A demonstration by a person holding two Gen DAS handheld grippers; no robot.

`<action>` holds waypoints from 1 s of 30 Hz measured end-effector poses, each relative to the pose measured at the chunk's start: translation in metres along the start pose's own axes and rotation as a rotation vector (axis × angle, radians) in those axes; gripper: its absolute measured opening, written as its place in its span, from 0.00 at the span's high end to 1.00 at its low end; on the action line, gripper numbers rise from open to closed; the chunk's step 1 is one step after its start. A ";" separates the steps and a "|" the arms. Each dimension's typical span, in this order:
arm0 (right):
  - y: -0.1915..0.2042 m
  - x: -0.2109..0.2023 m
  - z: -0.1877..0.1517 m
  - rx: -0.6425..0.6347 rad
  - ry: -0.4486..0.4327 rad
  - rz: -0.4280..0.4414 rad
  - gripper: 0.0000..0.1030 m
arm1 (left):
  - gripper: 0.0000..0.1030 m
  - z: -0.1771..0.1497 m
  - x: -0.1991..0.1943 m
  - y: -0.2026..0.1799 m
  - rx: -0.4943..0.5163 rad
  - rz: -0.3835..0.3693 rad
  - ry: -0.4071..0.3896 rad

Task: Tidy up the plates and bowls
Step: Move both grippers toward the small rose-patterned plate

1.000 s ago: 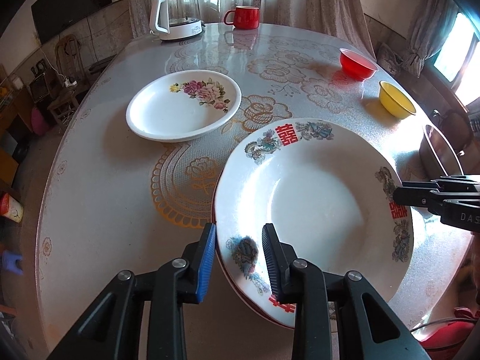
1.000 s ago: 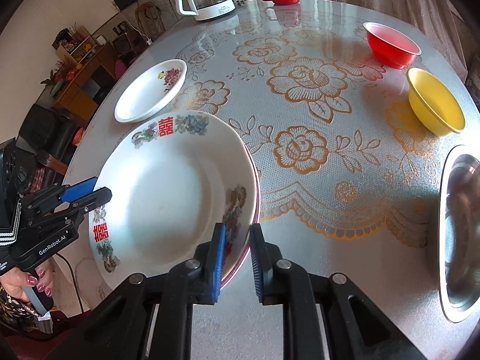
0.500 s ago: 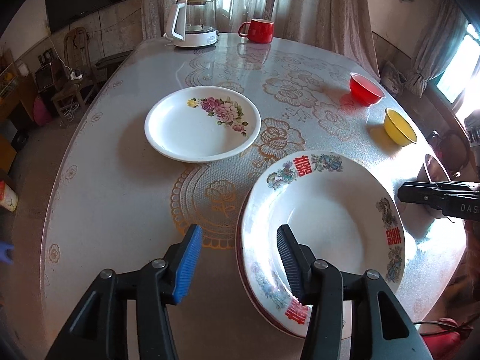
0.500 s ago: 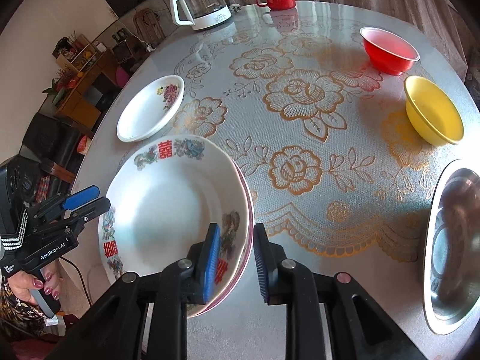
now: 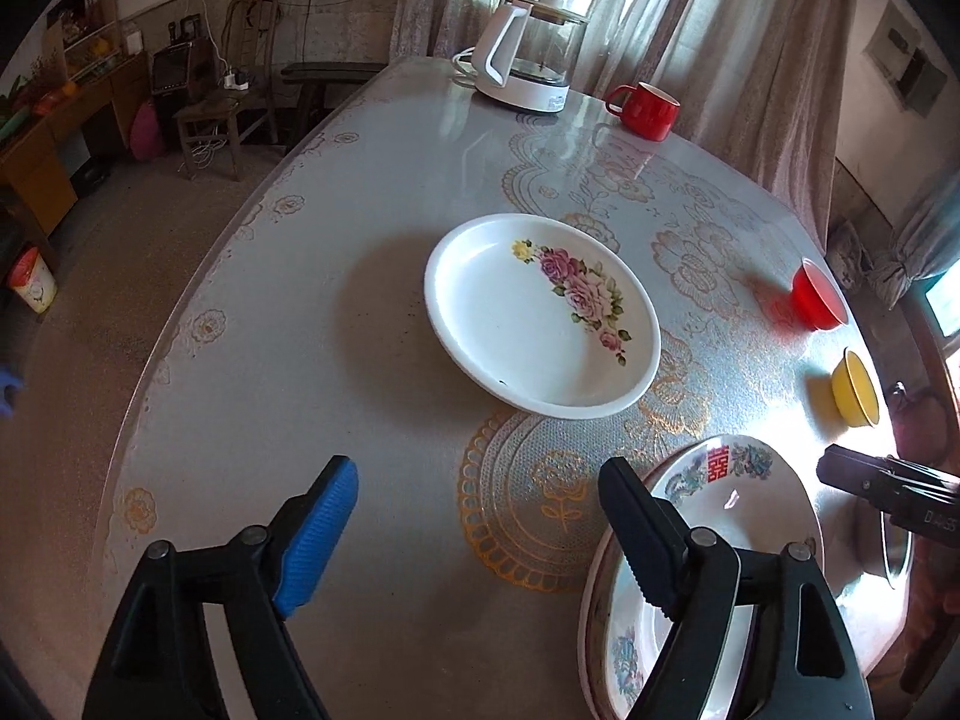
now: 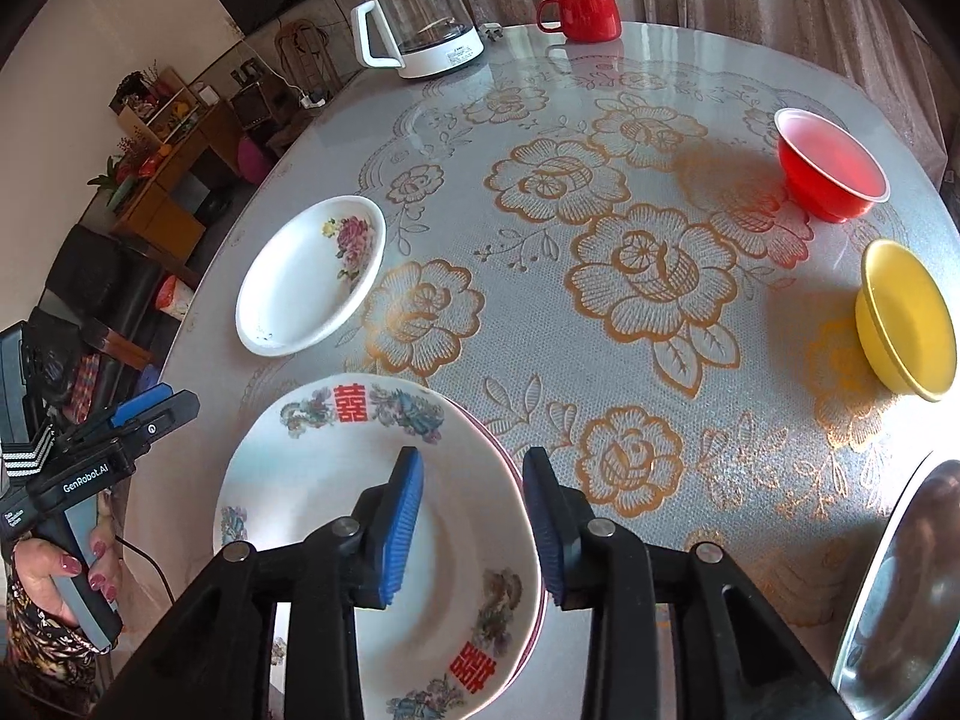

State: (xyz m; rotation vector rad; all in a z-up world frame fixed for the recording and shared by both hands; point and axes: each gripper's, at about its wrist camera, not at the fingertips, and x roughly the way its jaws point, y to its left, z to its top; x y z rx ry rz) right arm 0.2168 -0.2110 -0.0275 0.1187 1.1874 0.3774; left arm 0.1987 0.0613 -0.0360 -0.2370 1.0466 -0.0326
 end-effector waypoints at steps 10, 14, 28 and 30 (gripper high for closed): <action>0.028 0.024 0.049 -0.053 -0.010 0.018 0.62 | 0.15 0.031 0.025 0.019 -0.091 0.028 0.021; 0.034 0.043 0.069 -0.046 0.011 0.027 0.62 | 0.15 0.045 0.036 0.023 -0.110 0.031 0.018; 0.036 0.107 0.120 0.036 0.087 0.090 0.62 | 0.15 0.075 0.076 0.021 -0.086 0.025 0.052; 0.038 0.111 0.123 0.026 0.089 0.081 0.62 | 0.15 0.075 0.080 0.022 -0.082 0.028 0.056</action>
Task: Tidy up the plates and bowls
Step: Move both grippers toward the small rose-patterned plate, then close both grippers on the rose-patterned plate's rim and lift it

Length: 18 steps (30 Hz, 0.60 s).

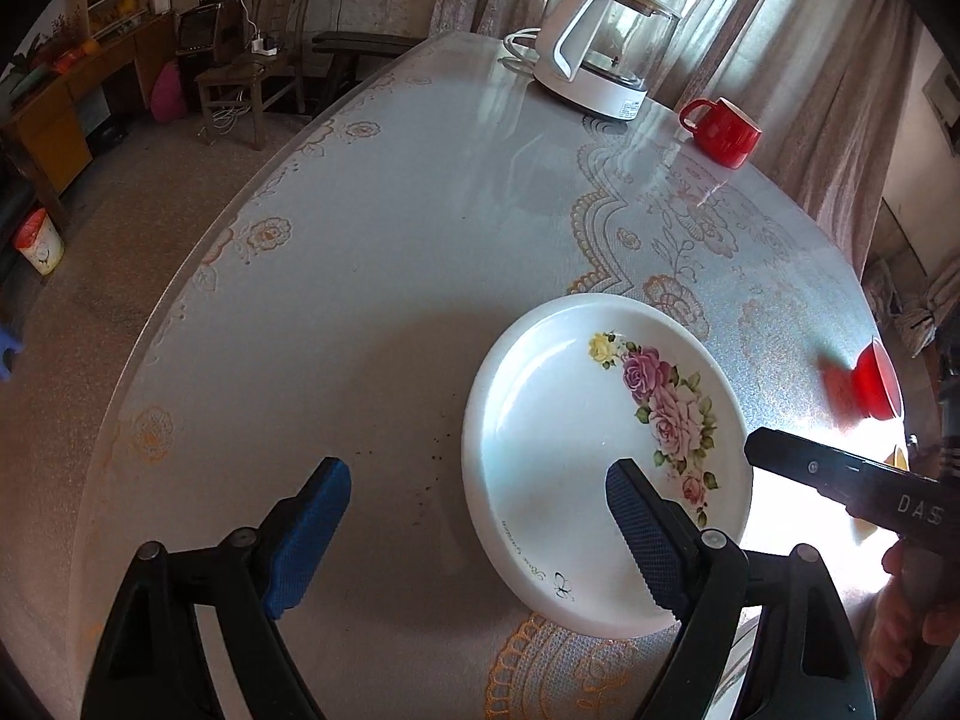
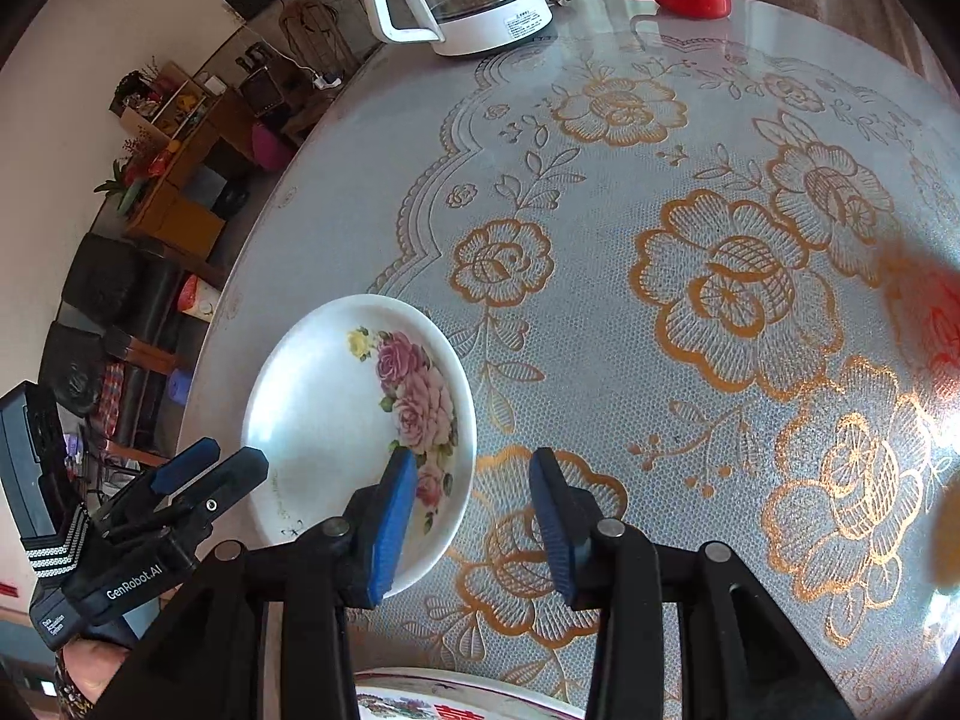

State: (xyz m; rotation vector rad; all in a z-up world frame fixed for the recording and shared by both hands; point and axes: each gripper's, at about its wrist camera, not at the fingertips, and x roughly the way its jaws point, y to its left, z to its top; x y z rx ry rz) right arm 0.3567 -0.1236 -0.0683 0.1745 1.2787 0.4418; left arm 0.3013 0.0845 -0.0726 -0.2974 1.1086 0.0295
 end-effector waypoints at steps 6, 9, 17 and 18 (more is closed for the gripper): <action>0.005 0.008 0.004 -0.017 0.004 -0.008 0.62 | 0.15 0.001 0.003 0.002 -0.010 -0.008 0.003; 0.007 0.010 0.004 -0.025 0.005 -0.016 0.62 | 0.16 0.001 0.003 0.003 -0.011 -0.017 0.001; 0.018 0.021 0.005 -0.051 0.012 -0.034 0.62 | 0.19 0.002 0.005 -0.003 -0.003 -0.023 0.005; 0.020 0.022 0.005 -0.059 0.012 -0.035 0.62 | 0.20 0.002 0.005 -0.004 -0.001 -0.025 0.006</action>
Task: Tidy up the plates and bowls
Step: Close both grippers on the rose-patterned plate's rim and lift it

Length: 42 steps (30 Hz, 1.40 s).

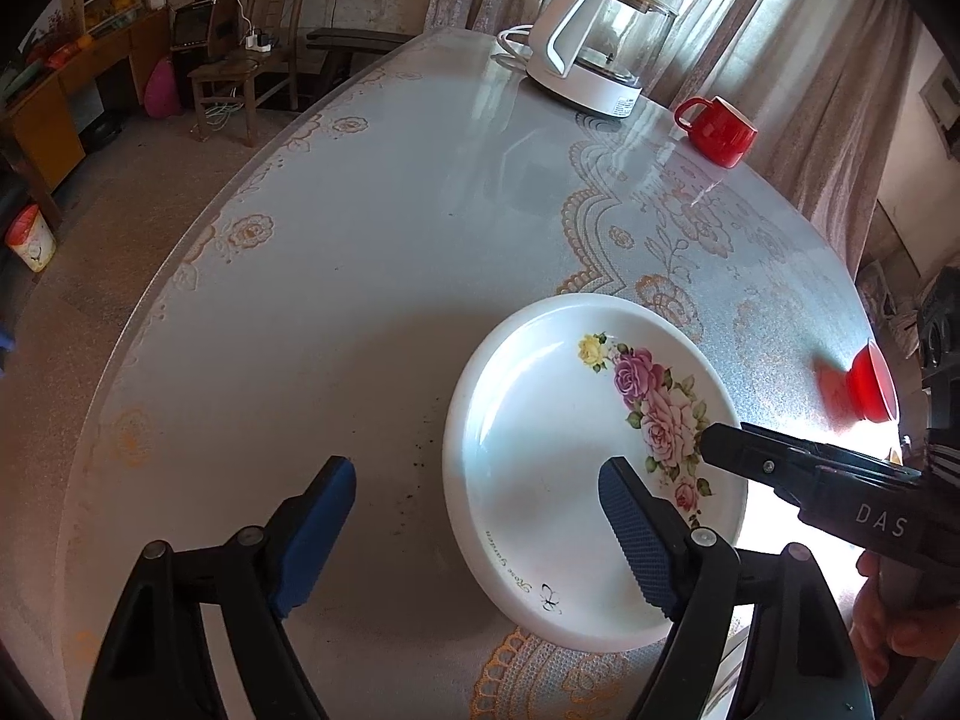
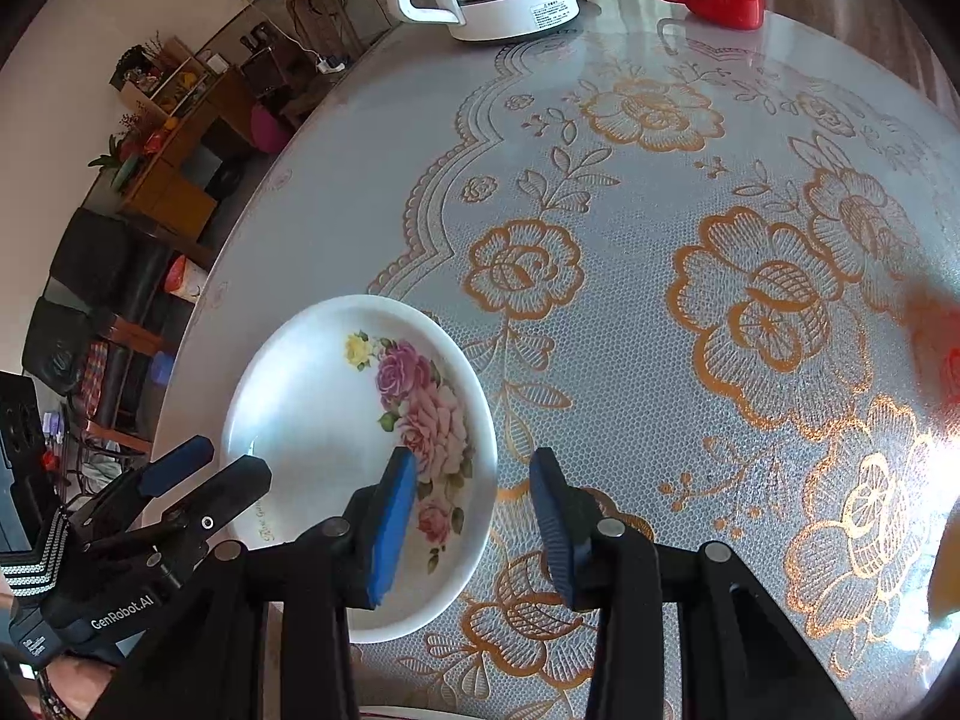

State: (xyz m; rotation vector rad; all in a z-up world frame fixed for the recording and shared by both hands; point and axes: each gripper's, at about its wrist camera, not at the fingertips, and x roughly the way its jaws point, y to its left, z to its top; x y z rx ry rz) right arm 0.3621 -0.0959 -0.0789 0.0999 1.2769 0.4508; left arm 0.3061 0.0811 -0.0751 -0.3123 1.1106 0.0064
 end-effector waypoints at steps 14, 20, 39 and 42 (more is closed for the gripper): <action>0.025 0.021 -0.005 -0.117 0.013 -0.049 0.71 | 0.37 0.002 0.008 -0.009 0.037 -0.011 0.014; 0.027 0.026 -0.004 -0.146 0.023 -0.050 0.73 | 0.42 0.003 0.012 -0.012 0.054 -0.018 0.016; 0.016 0.029 0.000 -0.075 0.009 -0.030 0.85 | 0.74 -0.001 0.014 -0.008 0.176 0.016 -0.037; 0.016 0.020 0.000 -0.078 0.006 -0.044 0.85 | 0.74 -0.002 0.013 -0.011 0.173 0.013 -0.048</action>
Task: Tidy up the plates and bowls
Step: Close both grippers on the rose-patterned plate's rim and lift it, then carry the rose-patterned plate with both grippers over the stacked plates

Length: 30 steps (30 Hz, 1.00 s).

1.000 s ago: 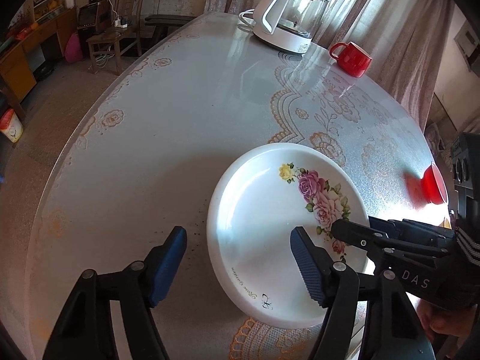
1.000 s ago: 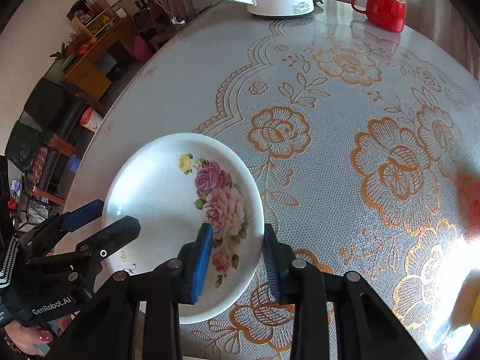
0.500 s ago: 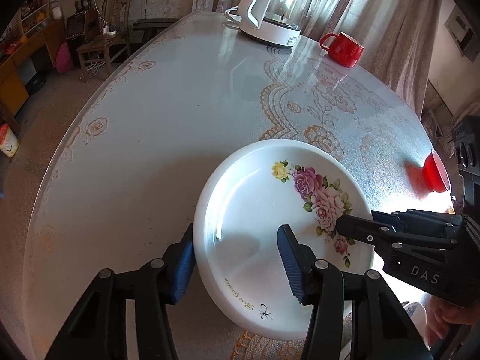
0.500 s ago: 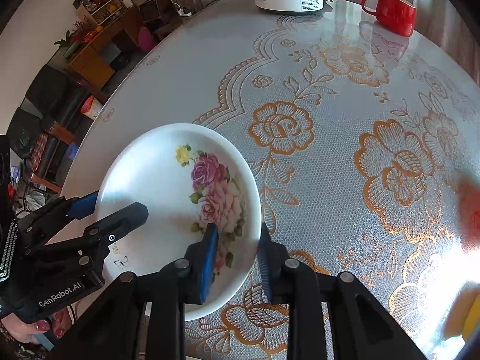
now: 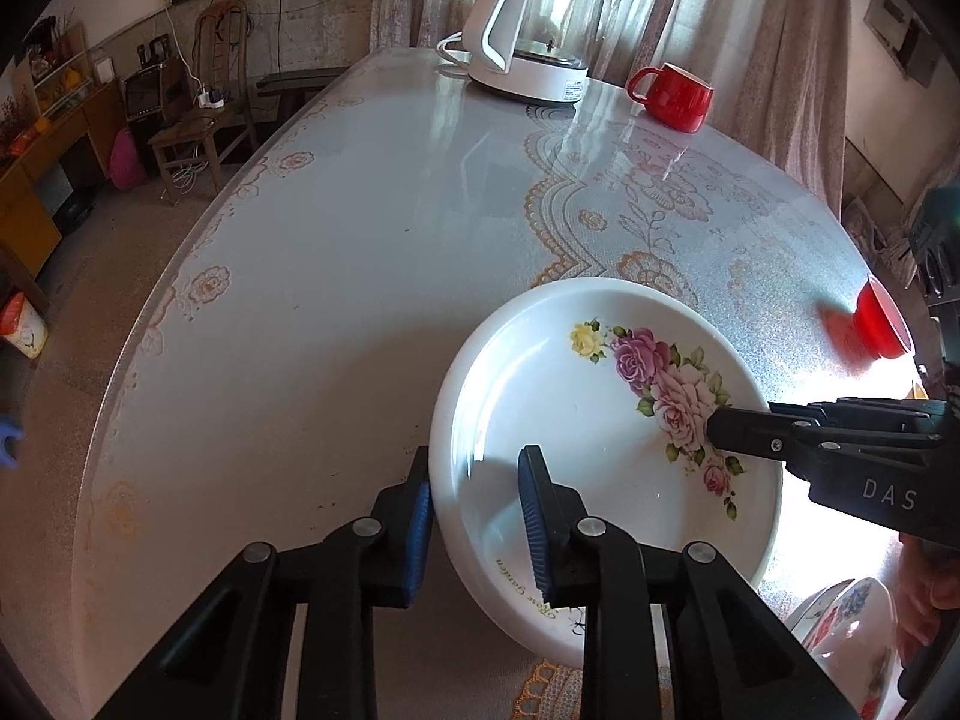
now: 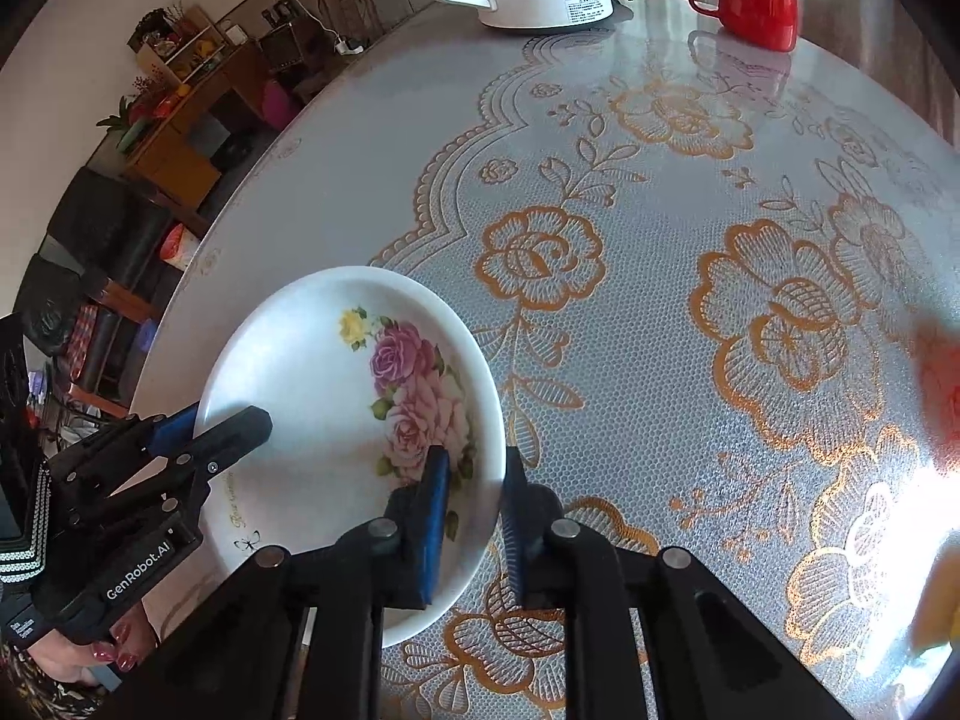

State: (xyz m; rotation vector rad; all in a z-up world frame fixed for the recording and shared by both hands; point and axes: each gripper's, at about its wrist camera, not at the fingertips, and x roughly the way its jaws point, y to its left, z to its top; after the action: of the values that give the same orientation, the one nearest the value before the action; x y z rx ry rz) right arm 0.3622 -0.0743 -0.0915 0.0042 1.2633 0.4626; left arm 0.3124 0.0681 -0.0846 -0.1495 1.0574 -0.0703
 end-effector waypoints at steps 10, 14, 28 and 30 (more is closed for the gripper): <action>-0.023 -0.008 0.002 0.058 -0.009 0.001 0.85 | 0.74 0.006 0.002 -0.016 0.013 -0.055 0.011; -0.036 -0.017 -0.004 0.080 -0.018 -0.003 0.86 | 0.74 0.007 -0.005 -0.022 -0.001 -0.101 0.000; -0.051 -0.087 -0.024 0.114 -0.106 0.023 0.85 | 0.74 0.011 -0.063 -0.052 0.070 -0.173 -0.109; -0.052 -0.095 -0.032 0.119 -0.113 0.021 0.85 | 0.74 0.007 -0.070 -0.056 0.084 -0.185 -0.114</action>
State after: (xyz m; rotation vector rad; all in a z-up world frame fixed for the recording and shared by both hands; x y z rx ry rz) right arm 0.3289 -0.1615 -0.0275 0.1431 1.1791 0.3994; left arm 0.2844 0.0230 -0.0121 -0.1729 0.9236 -0.2699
